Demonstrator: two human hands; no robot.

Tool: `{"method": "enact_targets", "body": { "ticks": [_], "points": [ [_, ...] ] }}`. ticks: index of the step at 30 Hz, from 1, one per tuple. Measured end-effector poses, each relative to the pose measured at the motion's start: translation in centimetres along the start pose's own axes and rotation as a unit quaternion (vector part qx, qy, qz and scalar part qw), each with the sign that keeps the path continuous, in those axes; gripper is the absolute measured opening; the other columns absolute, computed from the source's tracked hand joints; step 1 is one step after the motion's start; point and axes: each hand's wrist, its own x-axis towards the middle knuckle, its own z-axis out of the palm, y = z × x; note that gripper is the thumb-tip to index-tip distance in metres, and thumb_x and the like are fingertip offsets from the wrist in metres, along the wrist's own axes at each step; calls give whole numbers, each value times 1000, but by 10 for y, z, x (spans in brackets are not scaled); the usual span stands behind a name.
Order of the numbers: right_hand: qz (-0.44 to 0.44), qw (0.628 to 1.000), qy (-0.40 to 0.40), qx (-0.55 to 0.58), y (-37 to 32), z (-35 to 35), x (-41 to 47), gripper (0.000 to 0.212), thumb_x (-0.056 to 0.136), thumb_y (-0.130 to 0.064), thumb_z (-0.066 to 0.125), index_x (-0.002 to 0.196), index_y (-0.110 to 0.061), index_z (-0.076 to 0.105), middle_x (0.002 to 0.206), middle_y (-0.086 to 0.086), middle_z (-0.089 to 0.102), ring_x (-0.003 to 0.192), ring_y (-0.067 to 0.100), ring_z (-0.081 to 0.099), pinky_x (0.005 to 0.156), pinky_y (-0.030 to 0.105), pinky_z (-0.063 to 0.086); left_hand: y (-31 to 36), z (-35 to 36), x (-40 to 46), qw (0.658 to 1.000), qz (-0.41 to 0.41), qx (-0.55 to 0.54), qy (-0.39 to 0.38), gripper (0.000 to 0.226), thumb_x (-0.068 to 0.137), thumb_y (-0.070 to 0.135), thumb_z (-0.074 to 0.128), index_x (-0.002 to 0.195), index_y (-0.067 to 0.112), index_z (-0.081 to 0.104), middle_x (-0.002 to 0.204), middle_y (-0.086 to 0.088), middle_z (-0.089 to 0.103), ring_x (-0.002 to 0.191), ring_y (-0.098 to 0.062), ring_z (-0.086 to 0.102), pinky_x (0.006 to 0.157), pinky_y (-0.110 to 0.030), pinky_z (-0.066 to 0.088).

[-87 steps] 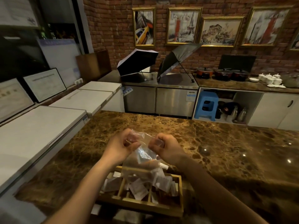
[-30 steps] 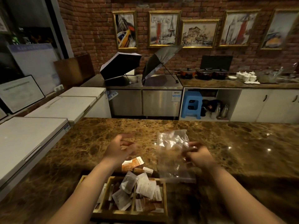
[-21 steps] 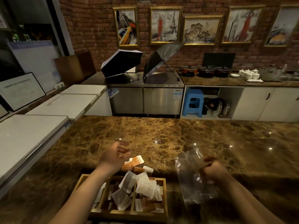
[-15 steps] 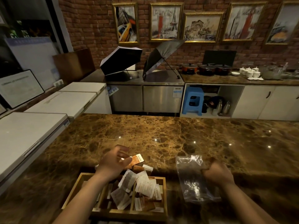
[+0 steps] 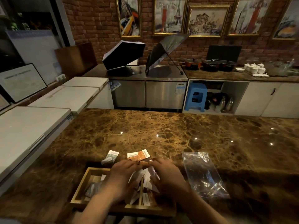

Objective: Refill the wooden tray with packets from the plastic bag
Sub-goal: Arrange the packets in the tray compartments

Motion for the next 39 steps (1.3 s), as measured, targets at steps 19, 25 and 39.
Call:
{"method": "enact_targets", "body": {
  "ticks": [19, 25, 39],
  "points": [
    [-88, 969, -115, -199, -11, 13, -22, 39, 101, -31, 53, 137, -16, 58, 146, 5, 51, 133, 26, 44, 110, 41, 36, -19, -5, -33, 999, 5, -20, -46, 44, 89, 68, 47, 123, 44, 61, 160, 24, 30, 152, -7, 20, 123, -34, 20],
    [92, 995, 9, -34, -7, -13, 19, 32, 98, -38, 57, 128, -30, 61, 126, -4, 62, 115, 15, 55, 99, 33, 48, -23, -24, 16, 995, -59, -64, 40, 37, 93, 50, 61, 128, 40, 59, 130, 14, 60, 121, -13, 56, 98, -33, 48],
    [245, 962, -86, -87, 6, 38, 92, 42, 88, -31, 71, 129, -27, 64, 131, 5, 65, 119, 23, 63, 93, 35, 54, -44, 18, 110, 989, -65, -36, -131, 59, 93, 32, 62, 148, 40, 43, 149, 6, 51, 135, -20, 46, 113, -37, 40]
  ]
}}
